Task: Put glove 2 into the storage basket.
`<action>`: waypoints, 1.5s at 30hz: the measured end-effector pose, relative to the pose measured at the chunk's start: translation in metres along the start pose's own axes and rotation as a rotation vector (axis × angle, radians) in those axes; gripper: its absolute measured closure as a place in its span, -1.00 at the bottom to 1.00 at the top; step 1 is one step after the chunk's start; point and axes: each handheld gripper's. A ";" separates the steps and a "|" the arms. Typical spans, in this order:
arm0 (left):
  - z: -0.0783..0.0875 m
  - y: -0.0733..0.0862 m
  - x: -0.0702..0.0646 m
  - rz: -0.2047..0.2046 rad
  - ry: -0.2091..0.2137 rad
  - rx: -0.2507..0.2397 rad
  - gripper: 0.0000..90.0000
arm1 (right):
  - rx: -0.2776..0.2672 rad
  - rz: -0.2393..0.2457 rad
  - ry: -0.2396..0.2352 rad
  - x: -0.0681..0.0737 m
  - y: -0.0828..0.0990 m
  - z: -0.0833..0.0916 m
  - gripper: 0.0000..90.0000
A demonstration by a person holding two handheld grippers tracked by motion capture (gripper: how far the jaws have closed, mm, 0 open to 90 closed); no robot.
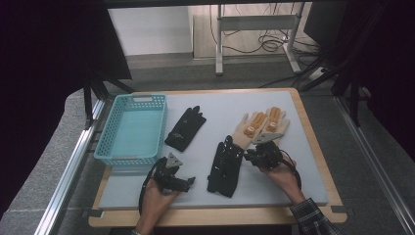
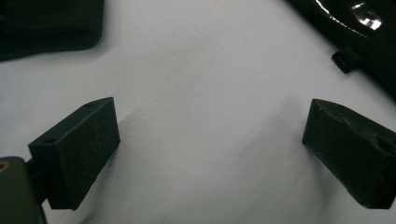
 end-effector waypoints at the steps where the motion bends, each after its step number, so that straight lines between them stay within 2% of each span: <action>1: 0.000 0.000 0.000 0.000 0.000 0.000 -0.91 | 0.013 -0.014 0.000 -0.001 0.004 -0.004 0.64; 5: 0.000 0.000 0.000 0.000 0.000 0.000 -0.91 | 0.035 -0.028 -0.016 -0.001 0.013 -0.020 0.65; 6: 0.000 0.000 0.000 0.000 0.000 0.000 -0.91 | 0.020 -0.025 -0.019 0.001 0.010 -0.024 0.65; 11: 0.000 0.000 0.000 0.000 0.000 0.000 -0.91 | 0.016 -0.006 -0.011 0.004 -0.001 -0.037 0.65; 16: 0.000 0.000 0.000 -0.001 0.000 0.000 -0.91 | -0.001 -0.005 -0.030 0.006 -0.012 -0.051 0.65; 20: 0.000 0.000 0.000 -0.001 0.000 0.000 -0.91 | -0.015 -0.008 -0.037 0.003 -0.015 -0.048 0.58; 23: 0.000 0.000 0.000 -0.001 -0.001 0.001 -0.91 | -0.035 -0.011 -0.034 0.001 -0.021 -0.041 0.44; 27: 0.000 0.000 0.000 -0.001 -0.001 0.001 -0.91 | -0.052 -0.019 -0.038 0.003 -0.037 -0.042 0.24; 29: 0.000 0.000 0.000 -0.001 -0.001 0.001 -0.91 | -0.065 -0.029 -0.064 0.005 -0.048 -0.046 0.13; 34: 0.000 0.000 0.000 -0.004 -0.002 0.002 -0.91 | -0.077 -0.015 -0.089 0.012 -0.076 -0.069 -0.03; 45: 0.000 0.000 0.000 -0.003 -0.001 0.003 -0.91 | -0.023 0.007 -0.115 0.021 -0.119 -0.122 -0.03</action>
Point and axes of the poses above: each handheld gripper's, and its own axes: z roughly backward along the jaws, y roughly out of its underside, x roughly to its left, and after that the axes turned 6 degrees about -y, right-handed
